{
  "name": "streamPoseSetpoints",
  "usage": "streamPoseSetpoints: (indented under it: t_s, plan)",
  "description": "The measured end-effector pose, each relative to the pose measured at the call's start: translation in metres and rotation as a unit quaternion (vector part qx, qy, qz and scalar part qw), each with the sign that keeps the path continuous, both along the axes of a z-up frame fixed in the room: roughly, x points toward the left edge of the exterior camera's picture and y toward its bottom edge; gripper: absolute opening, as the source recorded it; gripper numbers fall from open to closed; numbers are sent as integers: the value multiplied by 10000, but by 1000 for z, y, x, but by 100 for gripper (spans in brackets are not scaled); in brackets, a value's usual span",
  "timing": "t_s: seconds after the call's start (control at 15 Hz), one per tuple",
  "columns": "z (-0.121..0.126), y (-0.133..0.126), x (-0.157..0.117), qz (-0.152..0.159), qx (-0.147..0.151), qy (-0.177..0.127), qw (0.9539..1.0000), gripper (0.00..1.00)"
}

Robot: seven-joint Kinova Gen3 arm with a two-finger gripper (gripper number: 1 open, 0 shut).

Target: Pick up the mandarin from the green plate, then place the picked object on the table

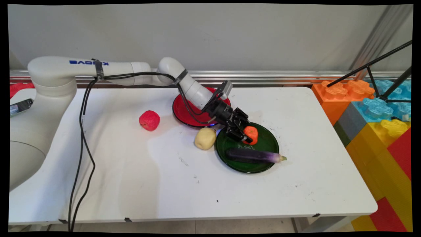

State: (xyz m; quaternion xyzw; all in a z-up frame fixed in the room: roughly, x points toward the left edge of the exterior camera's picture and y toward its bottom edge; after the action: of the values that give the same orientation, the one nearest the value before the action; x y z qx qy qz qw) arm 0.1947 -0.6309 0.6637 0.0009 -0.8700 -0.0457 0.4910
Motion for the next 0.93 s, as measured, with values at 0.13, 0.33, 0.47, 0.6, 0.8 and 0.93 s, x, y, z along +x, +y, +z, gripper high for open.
streamPoseSetpoints:
  t_s: [0.13,0.33,0.47,0.6,0.8,0.93]
  plan:
    - [0,-2,-1,10,-6,4,10000,0]
    - [2,-3,-1,61,20,36,10000,0]
    - [7,-3,1,114,51,79,9999,0]
    - [13,-1,3,147,81,129,9998,0]
    - [25,6,10,176,142,208,9995,0]
    - [32,12,15,187,193,251,9993,0]
